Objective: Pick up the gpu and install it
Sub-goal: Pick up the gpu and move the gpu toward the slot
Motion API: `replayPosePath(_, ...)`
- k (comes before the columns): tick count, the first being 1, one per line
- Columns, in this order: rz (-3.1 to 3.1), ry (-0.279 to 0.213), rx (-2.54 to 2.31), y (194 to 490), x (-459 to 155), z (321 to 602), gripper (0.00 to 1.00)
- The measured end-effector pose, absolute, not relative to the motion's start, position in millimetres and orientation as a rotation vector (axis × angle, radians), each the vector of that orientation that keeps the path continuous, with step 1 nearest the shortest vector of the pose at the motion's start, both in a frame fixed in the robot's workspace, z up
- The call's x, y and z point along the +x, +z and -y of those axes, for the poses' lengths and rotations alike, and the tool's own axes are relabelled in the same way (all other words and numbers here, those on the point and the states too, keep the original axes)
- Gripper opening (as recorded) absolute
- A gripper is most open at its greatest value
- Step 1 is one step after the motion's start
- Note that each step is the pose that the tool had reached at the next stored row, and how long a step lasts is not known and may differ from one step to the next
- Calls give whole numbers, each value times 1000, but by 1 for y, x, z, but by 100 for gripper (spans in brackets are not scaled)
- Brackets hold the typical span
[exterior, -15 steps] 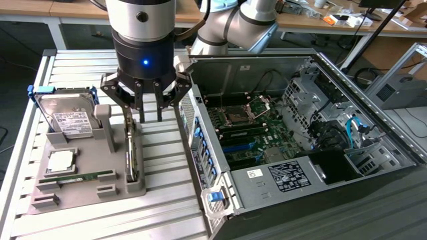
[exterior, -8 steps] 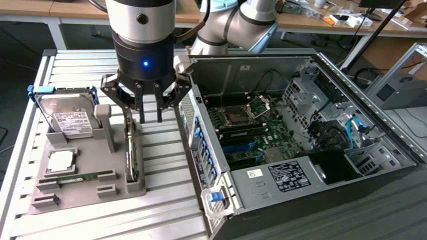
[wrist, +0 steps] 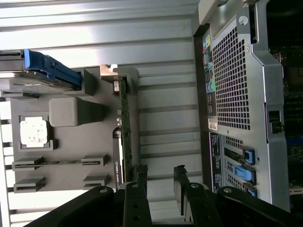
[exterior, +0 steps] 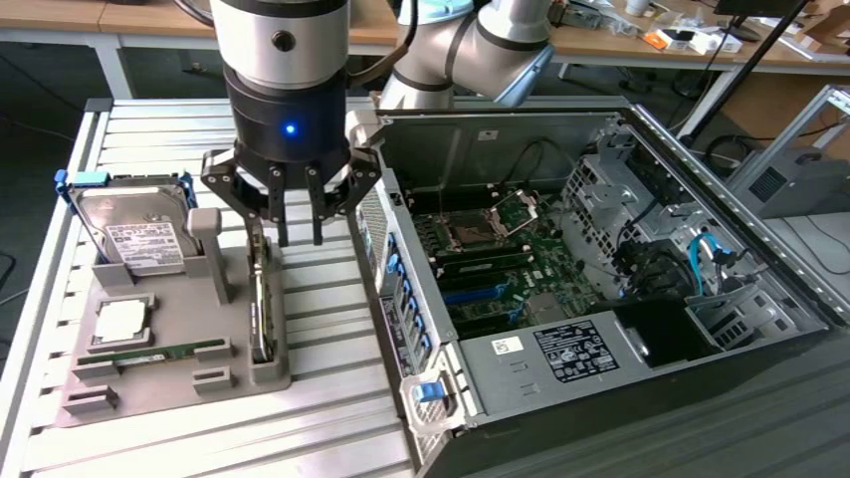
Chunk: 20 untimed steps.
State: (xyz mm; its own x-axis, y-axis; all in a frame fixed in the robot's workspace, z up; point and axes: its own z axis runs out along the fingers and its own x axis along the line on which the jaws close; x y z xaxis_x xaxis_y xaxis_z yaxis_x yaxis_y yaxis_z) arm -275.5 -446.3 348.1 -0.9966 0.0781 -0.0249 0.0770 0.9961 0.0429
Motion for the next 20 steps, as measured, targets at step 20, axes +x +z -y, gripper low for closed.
replayPosePath(20, -3112, 65, 121, 343, -275, 446, 36)
